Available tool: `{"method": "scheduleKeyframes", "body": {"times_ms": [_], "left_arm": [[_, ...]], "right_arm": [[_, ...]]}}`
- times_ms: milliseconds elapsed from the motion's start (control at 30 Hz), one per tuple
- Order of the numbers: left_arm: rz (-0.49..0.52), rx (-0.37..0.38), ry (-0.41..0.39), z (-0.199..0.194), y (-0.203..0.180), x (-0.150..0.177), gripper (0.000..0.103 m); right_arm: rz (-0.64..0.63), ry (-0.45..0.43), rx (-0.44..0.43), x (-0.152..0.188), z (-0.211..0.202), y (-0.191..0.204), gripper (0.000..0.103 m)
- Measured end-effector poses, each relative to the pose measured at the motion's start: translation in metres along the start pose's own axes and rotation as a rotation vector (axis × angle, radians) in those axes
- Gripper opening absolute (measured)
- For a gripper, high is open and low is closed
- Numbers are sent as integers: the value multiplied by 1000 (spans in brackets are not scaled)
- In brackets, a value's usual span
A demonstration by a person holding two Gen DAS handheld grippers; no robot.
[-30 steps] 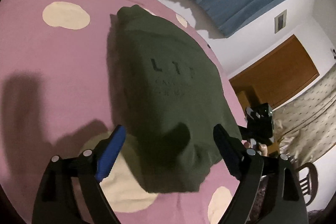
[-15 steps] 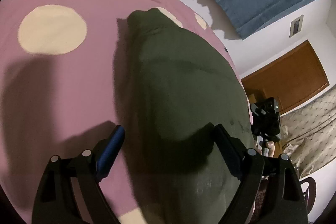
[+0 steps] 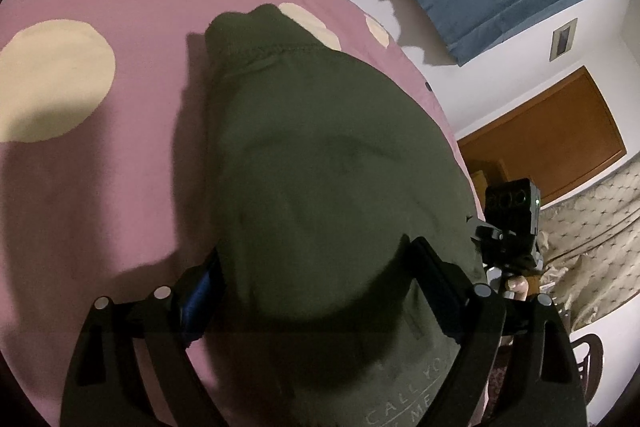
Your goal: Fold small clothes
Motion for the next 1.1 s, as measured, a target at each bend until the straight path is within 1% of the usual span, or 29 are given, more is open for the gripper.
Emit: {"method": "scheduleKeyframes", "body": {"times_ms": [67,133,233,300,400,467,533,600,667,700,767,800,833,867,900,967,1033,1100], "left_arm": [[-16,5,8,1,1,-1,87],[-5,-1,10,1,1,0,88],[-11,6,16,2,5,0,89],[-18,10,18,0,7,0,89],[-13,4,23,0,6,1,89],[-13,6,24,-1,7,1,89],[-12,6,25,3,5,-2,89],[-7,4,28,4,5,-2,89],[5,5,23,5,4,-3,87],[13,0,21,8,1,-5,87],[43,-10,13,7,-2,-5,78],[58,-18,9,7,-5,-6,75],[85,-28,2,5,-7,-5,71],[99,-34,-6,3,-9,-6,67],[100,-35,-9,2,-10,-7,65],[69,-32,-9,-4,-9,-12,57],[31,-29,-3,-9,-6,-20,55],[39,-47,-27,-18,-5,-33,54]], "right_arm": [[0,-33,32,-6,-6,-2,90],[2,-67,77,-11,-12,-11,90],[47,-63,85,-11,-9,-22,91],[60,-57,68,-11,-7,-21,91],[63,-18,22,-10,1,-18,92],[57,30,-21,-4,3,-12,91],[22,83,-48,7,3,-4,89],[-12,113,-57,17,2,2,84],[3,102,-63,20,-1,2,70],[26,91,-77,20,-3,0,66],[37,76,-89,23,-4,0,51],[42,60,-98,24,-7,2,48],[48,46,-111,25,-9,4,41],[44,29,-123,26,-13,9,38],[37,19,-128,26,-14,12,33],[-3,-16,-144,27,-20,29,29],[-11,-33,-158,27,-21,39,29],[3,-41,-180,25,-16,45,29]]}}
Point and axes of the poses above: each gripper's, at about its wrist camera, not at the fingertips, and z roughly the way its jaws point, y to its left, x to its underside, the point moved 4 cm from there along z, roughly the way its jaws point, and after that the axes turned 13 degrees about -y, right-handed, at the moved point
